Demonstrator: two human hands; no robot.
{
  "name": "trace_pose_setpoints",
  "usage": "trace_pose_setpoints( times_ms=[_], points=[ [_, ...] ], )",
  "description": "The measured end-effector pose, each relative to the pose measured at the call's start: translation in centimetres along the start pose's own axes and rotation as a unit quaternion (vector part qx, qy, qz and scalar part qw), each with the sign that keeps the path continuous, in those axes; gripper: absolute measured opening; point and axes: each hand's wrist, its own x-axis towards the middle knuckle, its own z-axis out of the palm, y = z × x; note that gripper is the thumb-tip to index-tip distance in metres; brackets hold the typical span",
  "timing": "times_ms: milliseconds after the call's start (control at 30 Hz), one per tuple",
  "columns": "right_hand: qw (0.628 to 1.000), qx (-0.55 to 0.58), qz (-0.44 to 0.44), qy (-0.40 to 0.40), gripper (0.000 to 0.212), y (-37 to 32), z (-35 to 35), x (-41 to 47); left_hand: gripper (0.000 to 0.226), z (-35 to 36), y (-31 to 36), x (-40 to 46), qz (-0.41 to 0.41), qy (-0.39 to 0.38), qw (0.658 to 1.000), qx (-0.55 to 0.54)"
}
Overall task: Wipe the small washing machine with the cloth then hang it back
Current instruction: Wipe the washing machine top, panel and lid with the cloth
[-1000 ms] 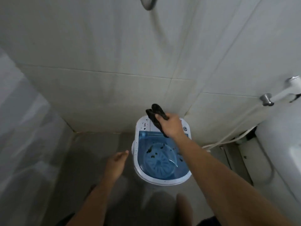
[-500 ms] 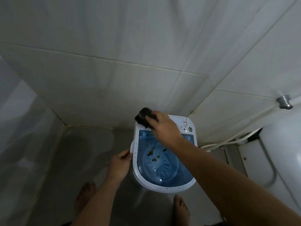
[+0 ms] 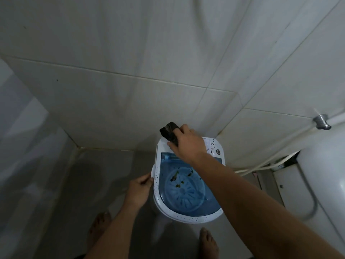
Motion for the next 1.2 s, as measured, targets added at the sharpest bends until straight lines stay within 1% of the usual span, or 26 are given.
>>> trace_pose_setpoints(
  times_ms=[67,133,233,267,333,400,533,600,667,767,867,900,967,1067,1133,1200],
  points=[
    [0.999,-0.028,0.01,0.014,0.053,-0.6,0.1,0.0,0.029,0.0,-0.2,0.2,-0.002,-0.002,1.0,0.002],
    [0.999,-0.032,0.023,0.024,0.054,-1.0,0.4,0.0,0.029,0.0,-0.3,0.3,0.0,0.0,1.0,0.001],
    [0.999,0.006,0.05,0.016,0.047,-1.2,1.4,-0.1,0.029,-0.1,-0.2,0.3,0.006,0.003,1.0,0.001],
    [0.998,0.023,0.062,0.011,0.05,-1.2,1.7,-0.1,0.029,-0.1,-0.2,0.3,0.009,0.001,1.0,0.001],
    [0.997,0.025,0.07,-0.003,0.061,-1.3,2.0,-0.1,0.03,-0.1,-0.3,0.4,0.007,-0.006,1.0,-0.005],
    [0.999,0.0,0.04,-0.012,0.07,-1.6,2.2,-0.5,0.03,-0.1,-0.5,0.6,0.005,-0.007,1.0,-0.013],
    [0.994,-0.076,-0.082,-0.014,0.078,-2.5,3.2,-2.7,0.024,0.0,-0.5,0.7,0.017,0.0,0.999,-0.036],
    [0.99,-0.1,-0.103,-0.001,0.073,-2.6,3.4,-3.2,0.024,0.1,-0.5,0.6,0.018,-0.002,0.999,-0.042],
    [0.991,-0.092,-0.1,0.012,0.059,-2.9,2.9,-3.1,0.025,0.0,-0.6,0.7,0.026,-0.003,0.999,-0.045],
    [0.995,-0.06,-0.073,0.022,0.059,-3.6,2.4,-3.0,0.024,-0.2,-0.6,0.8,0.025,-0.01,0.999,-0.04],
    [0.997,-0.025,-0.065,0.04,0.04,-3.8,3.3,-2.9,0.026,-0.2,-0.5,0.7,0.024,-0.011,0.999,-0.036],
    [0.997,-0.014,-0.06,0.042,0.039,-3.8,3.6,-2.9,0.027,-0.2,-0.5,0.7,0.025,-0.012,0.999,-0.035],
    [0.998,-0.009,-0.052,0.041,0.049,-3.7,4.0,-2.8,0.027,-0.2,-0.6,0.8,0.025,-0.015,0.999,-0.026],
    [0.992,-0.063,-0.104,0.028,0.063,-3.6,4.4,-3.0,0.026,-0.2,-0.8,1.1,0.021,-0.011,0.999,-0.027],
    [0.985,-0.095,-0.142,0.021,0.064,-2.8,4.0,-2.0,0.026,-0.1,-0.8,1.0,0.021,-0.002,1.0,-0.022],
    [0.987,-0.098,-0.123,0.019,0.06,-1.9,2.7,-0.3,0.027,0.0,-0.8,1.0,0.018,0.001,0.999,-0.027]
  ],
)
